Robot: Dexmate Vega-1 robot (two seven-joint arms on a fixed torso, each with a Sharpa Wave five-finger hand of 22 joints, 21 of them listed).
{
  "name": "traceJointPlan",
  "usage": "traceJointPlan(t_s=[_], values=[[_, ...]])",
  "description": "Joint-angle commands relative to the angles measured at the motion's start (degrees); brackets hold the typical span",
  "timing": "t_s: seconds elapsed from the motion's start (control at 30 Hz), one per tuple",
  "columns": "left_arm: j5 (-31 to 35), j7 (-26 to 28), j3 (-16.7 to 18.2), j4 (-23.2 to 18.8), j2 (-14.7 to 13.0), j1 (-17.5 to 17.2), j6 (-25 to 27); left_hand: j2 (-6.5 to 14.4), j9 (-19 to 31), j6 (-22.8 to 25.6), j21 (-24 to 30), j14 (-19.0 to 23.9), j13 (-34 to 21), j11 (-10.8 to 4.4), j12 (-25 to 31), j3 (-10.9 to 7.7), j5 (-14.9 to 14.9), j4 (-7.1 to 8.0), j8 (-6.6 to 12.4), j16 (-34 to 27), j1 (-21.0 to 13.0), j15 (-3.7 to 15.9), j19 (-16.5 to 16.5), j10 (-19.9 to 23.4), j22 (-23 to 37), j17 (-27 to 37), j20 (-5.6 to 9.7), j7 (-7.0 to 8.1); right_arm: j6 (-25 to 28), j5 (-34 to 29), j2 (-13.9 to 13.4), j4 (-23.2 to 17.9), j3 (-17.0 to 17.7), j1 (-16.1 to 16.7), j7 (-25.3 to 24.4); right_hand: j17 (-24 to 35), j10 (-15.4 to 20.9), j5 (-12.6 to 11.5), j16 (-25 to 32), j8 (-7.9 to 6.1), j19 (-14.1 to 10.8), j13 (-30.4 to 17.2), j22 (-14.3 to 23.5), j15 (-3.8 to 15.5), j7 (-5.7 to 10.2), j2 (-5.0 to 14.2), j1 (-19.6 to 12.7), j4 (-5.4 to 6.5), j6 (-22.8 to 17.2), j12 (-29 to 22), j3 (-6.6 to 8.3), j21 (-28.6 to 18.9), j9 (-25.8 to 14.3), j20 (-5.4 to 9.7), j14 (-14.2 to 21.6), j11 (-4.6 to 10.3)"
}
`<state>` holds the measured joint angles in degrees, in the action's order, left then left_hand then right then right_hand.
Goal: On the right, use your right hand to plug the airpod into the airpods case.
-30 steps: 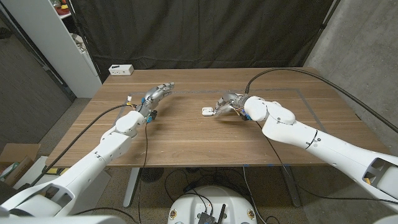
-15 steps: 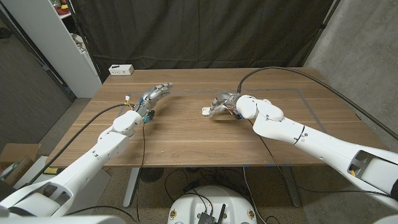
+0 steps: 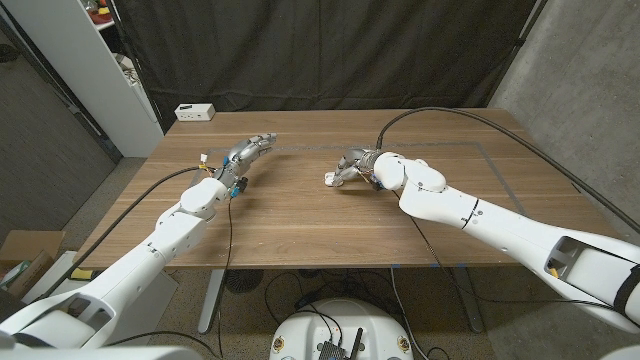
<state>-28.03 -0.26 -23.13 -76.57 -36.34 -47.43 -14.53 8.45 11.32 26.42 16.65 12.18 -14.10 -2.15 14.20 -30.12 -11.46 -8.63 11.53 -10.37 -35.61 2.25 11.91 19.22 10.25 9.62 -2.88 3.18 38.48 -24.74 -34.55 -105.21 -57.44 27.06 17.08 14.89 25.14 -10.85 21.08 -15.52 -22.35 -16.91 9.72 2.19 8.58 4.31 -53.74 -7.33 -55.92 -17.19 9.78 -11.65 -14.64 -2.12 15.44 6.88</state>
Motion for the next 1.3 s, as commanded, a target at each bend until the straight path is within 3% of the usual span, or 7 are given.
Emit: traceJointPlan(t_s=[0.03,0.87,1.3], values=[[-0.08,0.27,0.27,0.10,-0.14,-0.14,-0.02,0.26,0.17,0.40,-0.06,0.40,-0.17,-0.03,-0.07,-0.06,-0.16,-0.15,-0.11,0.15,-0.04,2.17,0.48,0.28,0.29,-0.05,0.04,-0.12,-0.94,0.75,2.24,3.23,-0.61,-0.90,-2.20,0.11,0.97,-0.44,0.54,-0.44,-0.79,-0.31,0.32,7.13,-0.39,0.13,0.33,-0.05,-0.28,-0.38,-0.10,-0.15,-0.30,0.01,0.83,-0.38],[-0.17,0.40,-0.04,1.50,0.66,0.54,0.10,0.20,0.19,0.57,-0.41,0.44,-0.12,-0.08,-0.03,0.07,-0.15,-0.31,-0.13,0.15,-0.21,2.13,0.60,0.51,0.31,-0.07,0.04,-0.13,-2.54,2.46,4.15,7.60,-1.25,-2.48,-4.05,0.06,1.05,-0.33,0.78,0.18,-0.81,-0.55,0.32,7.22,0.48,0.31,0.22,-0.40,0.83,-0.28,-0.22,0.02,-0.54,-0.07,1.19,-0.42],[0.05,0.09,-0.33,2.47,0.98,1.39,-0.03,0.15,0.19,0.75,-0.58,0.45,-0.10,-0.05,-0.04,0.18,-0.14,-0.34,-0.11,0.14,-0.26,2.19,0.69,0.53,0.32,-0.07,0.10,-0.14,-3.81,3.05,5.22,10.12,-1.47,-3.10,-5.11,0.00,0.94,-0.31,0.79,0.24,-0.86,-0.66,0.32,7.18,0.07,0.32,0.01,-0.64,0.54,-0.17,-0.25,0.07,-0.52,-0.07,1.18,-0.85]])
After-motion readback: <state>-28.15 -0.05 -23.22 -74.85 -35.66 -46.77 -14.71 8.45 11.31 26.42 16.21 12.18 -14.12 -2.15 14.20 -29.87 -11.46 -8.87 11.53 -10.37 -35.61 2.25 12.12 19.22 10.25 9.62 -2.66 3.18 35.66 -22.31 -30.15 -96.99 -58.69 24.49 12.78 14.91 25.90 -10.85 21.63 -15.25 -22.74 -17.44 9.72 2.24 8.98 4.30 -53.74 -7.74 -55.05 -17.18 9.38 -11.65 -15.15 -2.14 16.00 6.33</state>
